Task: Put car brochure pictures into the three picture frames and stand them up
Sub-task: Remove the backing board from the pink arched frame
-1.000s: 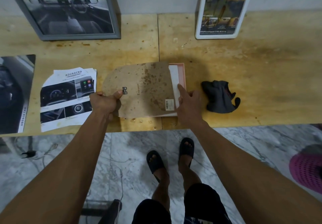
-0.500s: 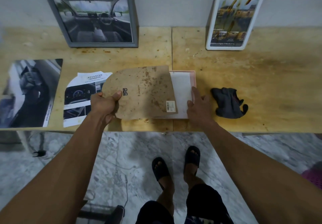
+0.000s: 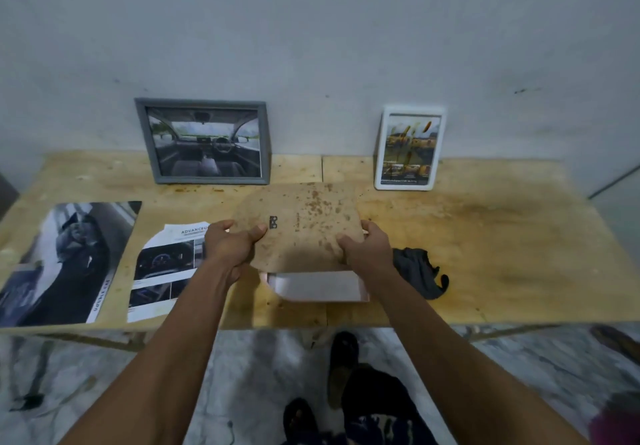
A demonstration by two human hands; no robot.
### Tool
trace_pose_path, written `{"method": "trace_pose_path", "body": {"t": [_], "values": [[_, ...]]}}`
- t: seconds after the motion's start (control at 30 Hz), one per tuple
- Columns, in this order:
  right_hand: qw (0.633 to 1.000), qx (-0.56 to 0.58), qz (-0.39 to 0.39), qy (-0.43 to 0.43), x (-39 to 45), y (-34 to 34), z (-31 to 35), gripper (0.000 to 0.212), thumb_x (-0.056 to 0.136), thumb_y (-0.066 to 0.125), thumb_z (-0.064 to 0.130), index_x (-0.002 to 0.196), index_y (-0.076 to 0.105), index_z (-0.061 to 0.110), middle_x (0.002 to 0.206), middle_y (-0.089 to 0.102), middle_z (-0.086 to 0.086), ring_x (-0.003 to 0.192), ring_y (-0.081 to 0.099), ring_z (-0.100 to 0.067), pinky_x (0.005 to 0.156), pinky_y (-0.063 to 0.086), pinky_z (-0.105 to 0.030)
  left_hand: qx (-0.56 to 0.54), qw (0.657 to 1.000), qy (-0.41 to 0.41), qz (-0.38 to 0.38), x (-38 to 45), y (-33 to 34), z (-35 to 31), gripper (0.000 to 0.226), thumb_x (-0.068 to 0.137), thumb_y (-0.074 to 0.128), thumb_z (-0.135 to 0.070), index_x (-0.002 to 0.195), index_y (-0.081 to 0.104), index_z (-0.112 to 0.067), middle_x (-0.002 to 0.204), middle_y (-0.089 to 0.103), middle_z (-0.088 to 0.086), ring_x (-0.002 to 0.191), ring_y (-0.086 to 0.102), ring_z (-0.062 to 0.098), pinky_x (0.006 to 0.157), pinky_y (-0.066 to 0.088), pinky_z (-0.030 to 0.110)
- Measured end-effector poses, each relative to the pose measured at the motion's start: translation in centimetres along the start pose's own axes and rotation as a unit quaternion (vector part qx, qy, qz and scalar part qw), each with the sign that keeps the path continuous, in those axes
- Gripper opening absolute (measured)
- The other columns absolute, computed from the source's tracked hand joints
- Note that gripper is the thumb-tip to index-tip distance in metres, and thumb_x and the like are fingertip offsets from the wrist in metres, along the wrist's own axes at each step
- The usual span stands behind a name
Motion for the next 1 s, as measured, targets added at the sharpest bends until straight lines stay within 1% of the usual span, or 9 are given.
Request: {"method": "trace_pose_path", "body": {"t": [0.13,0.27,0.33,0.43,0.57,0.7,0.8,0.9,1.0], "values": [[0.999,-0.036,-0.039,0.007,3.5,-1.8,0.2,0.049,0.080,0.072,0.021,0.127,0.057,0.015,0.113,0.064,-0.008,0.097,0.063,-0.025,0.077,0.059,-0.040,0.124,0.992,0.001,0.035,1.4,2.7,-0.2,0.083,0.064,0.090,0.001,0.135,0.048,-0.009,0.129,0.060,0.015,0.113,0.060,0.036,0.089,0.059,0.051],[0.999,-0.031,-0.029,0.022,7.9,-1.3,0.6,0.050,0.080,0.070,0.014,0.128,0.055,0.017,0.116,0.061,-0.005,0.099,0.062,-0.021,0.063,0.055,-0.026,0.214,0.976,0.032,0.023,4.3,5.2,-0.8,0.084,0.063,0.093,-0.009,0.136,0.052,-0.011,0.127,0.060,0.007,0.095,0.061,0.024,0.079,0.060,0.040],[0.998,-0.040,-0.029,0.031,10.4,-1.0,0.8,0.049,0.080,0.070,0.011,0.126,0.057,0.015,0.115,0.057,-0.005,0.095,0.063,-0.021,0.059,0.055,-0.024,0.237,0.971,0.033,0.006,5.9,6.5,-1.5,0.086,0.063,0.094,-0.013,0.137,0.051,-0.009,0.125,0.061,0.007,0.101,0.062,0.027,0.080,0.060,0.039],[0.998,-0.040,-0.017,0.053,13.8,0.1,0.5,0.034,0.079,0.067,0.002,0.111,0.061,0.012,0.102,0.063,-0.004,0.084,0.064,-0.017,0.071,0.061,-0.036,0.262,0.965,0.020,-0.020,8.5,8.2,-2.4,0.083,0.062,0.095,-0.016,0.133,0.052,-0.007,0.119,0.062,0.007,0.107,0.061,0.030,0.083,0.060,0.040],[0.993,-0.113,-0.007,0.040,18.1,1.8,0.6,0.051,0.078,0.071,0.012,0.126,0.053,0.011,0.117,0.051,-0.004,0.108,0.054,-0.021,0.092,0.053,-0.041,0.296,0.954,0.028,-0.032,12.6,10.8,-3.3,0.076,0.060,0.097,-0.020,0.125,0.060,-0.008,0.118,0.066,0.007,0.107,0.062,0.029,0.096,0.055,0.042],[0.983,-0.183,-0.009,0.028,21.5,3.4,-0.5,0.051,0.074,0.070,0.026,0.120,0.054,0.009,0.118,0.056,-0.014,0.111,0.055,-0.034,0.094,0.051,-0.050,0.271,0.962,0.015,-0.025,15.7,12.9,-3.1,0.074,0.066,0.092,-0.010,0.131,0.057,-0.009,0.121,0.062,0.006,0.109,0.060,0.028,0.089,0.059,0.043],[0.978,-0.203,-0.012,0.041,22.8,3.8,-0.7,0.046,0.081,0.070,0.026,0.122,0.054,0.010,0.126,0.054,-0.014,0.120,0.050,-0.032,0.103,0.045,-0.044,0.295,0.955,0.013,-0.022,17.4,14.2,-2.7,0.068,0.077,0.085,-0.008,0.138,0.053,-0.010,0.127,0.060,0.007,0.108,0.058,0.025,0.072,0.059,0.032],[0.976,-0.211,-0.014,0.052,23.5,3.9,-1.2,0.048,0.087,0.069,0.025,0.128,0.050,0.008,0.136,0.046,-0.013,0.128,0.043,-0.031,0.108,0.037,-0.038,0.357,0.933,0.026,-0.034,18.3,14.6,-2.0,0.069,0.073,0.088,-0.013,0.135,0.057,-0.008,0.124,0.065,0.010,0.111,0.063,0.030,0.087,0.060,0.043],[0.975,-0.214,-0.002,0.052,23.5,4.2,-2.0,0.058,0.088,0.069,0.021,0.138,0.043,0.005,0.142,0.037,-0.012,0.131,0.035,-0.030,0.109,0.033,-0.034,0.406,0.911,0.047,-0.054,18.1,14.6,-2.1,0.051,0.075,0.085,-0.017,0.120,0.064,-0.009,0.115,0.068,0.014,0.107,0.065,0.034,0.090,0.058,0.039]]}}
Point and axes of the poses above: each hand's wrist, its own x-axis towards the middle knuckle, its own y-axis out of the palm, z = x × y, the point moved 9 cm from there along x, towards the middle knuckle
